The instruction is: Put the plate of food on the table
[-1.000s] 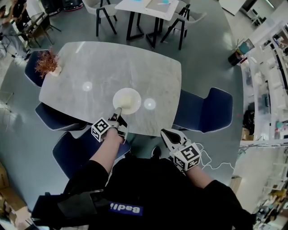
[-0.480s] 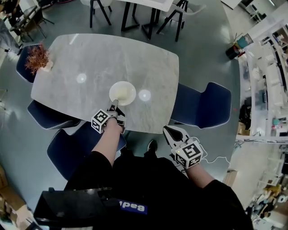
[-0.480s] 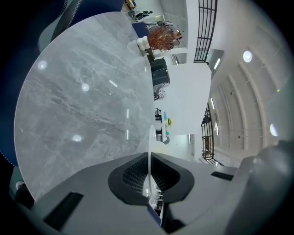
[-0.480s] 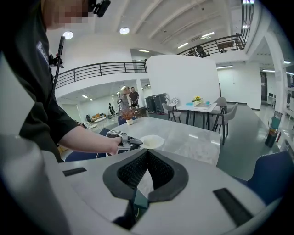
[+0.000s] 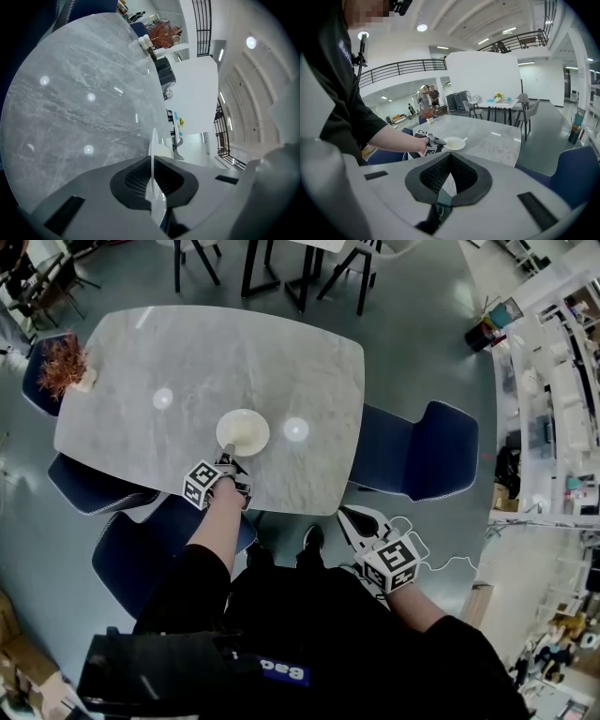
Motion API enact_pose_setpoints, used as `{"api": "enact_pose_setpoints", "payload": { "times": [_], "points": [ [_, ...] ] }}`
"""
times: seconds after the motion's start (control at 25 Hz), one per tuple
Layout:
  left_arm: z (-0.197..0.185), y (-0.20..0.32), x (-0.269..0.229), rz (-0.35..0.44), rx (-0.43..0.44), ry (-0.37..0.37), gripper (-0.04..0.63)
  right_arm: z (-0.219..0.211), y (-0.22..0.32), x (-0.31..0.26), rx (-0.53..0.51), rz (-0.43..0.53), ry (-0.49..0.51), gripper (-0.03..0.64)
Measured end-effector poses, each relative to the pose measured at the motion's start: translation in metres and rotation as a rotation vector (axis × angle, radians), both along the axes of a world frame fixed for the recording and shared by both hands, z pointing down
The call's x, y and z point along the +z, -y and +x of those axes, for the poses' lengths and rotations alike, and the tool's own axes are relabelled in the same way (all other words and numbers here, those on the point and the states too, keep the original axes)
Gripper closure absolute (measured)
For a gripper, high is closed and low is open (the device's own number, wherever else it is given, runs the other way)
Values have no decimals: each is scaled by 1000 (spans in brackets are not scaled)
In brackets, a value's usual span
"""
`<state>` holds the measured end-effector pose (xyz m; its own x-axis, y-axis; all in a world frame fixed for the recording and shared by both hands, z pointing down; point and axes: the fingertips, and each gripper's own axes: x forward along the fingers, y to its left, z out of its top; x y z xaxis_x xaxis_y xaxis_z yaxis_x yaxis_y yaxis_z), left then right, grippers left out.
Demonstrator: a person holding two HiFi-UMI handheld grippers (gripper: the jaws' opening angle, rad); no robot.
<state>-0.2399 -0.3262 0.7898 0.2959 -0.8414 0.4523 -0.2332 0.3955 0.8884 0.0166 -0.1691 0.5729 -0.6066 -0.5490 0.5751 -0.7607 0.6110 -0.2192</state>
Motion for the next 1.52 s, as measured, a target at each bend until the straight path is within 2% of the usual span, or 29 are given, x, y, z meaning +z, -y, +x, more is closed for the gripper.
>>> {"api": "enact_pose_setpoints", "payload": {
  "times": [0.52, 0.92, 1.04, 1.2, 1.52],
  "points": [
    [-3, 7, 18, -66, 33, 82, 578, 9, 3, 15, 39, 0, -5, 606],
    [-1, 5, 31, -134, 152, 118, 571, 22, 9, 19, 97, -4, -7, 606],
    [5, 1, 36, -174, 224, 124, 546, 29, 13, 19, 128, 3, -20, 606],
    [11, -3, 39, -213, 306, 119, 529, 35, 14, 18, 150, 3, -22, 606],
    [9, -13, 40, -216, 330, 50, 523, 33, 11, 18, 136, -5, -5, 606]
  ]
}}
